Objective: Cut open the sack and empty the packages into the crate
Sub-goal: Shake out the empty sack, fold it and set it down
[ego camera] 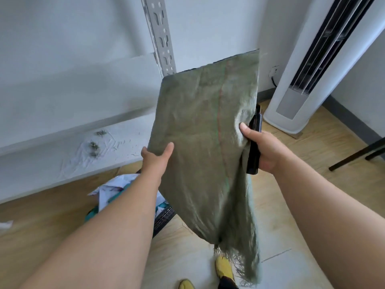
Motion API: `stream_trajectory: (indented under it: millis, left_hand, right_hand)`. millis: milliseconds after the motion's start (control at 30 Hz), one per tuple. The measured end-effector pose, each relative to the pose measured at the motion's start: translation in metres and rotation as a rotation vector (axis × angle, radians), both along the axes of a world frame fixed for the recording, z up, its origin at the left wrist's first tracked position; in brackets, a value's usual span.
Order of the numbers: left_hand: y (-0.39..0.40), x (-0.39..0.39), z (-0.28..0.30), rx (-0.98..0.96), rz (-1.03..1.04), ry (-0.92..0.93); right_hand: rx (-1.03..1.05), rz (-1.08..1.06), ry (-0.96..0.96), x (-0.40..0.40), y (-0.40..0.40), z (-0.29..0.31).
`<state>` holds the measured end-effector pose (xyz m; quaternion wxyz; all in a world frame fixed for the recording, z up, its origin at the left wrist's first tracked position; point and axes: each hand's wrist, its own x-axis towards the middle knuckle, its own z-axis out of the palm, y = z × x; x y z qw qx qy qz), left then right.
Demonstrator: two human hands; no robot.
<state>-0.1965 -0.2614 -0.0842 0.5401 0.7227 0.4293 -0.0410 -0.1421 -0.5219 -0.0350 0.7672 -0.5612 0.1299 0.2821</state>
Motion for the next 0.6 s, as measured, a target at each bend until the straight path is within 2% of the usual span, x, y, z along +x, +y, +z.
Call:
stream_trajectory:
  millis: [133,233,300,367,433,500,600]
  left_hand:
    - [-0.004,-0.009,-0.041,-0.018,0.000,0.010]
    - [-0.004,-0.015,-0.059,0.013,0.004,0.242]
    - [0.001,-0.026,-0.072,-0.218,-0.031,0.453]
    - [0.000,-0.045,-0.075,-0.505,-0.130,0.551]
    - [0.003,-0.053,-0.079,-0.546,-0.146,0.525]
    - [0.016,-0.051,-0.080,-0.490,-0.096,0.400]
    - [0.038,-0.043,-0.073,-0.273,-0.060,0.194]
  right_hand:
    - [0.058,0.101,-0.014,0.008,-0.017,0.012]
    - [0.001,0.107,0.005,0.012,-0.019,0.009]
    - [-0.049,0.064,0.060,0.014,-0.017,-0.001]
    - [-0.118,-0.011,0.167,0.017,-0.012,-0.014]
    - [-0.231,-0.106,0.265,0.022,-0.009,-0.027]
    - [-0.386,-0.143,0.284,0.026,-0.011,-0.037]
    - [-0.573,-0.054,0.263,0.028,-0.019,-0.043]
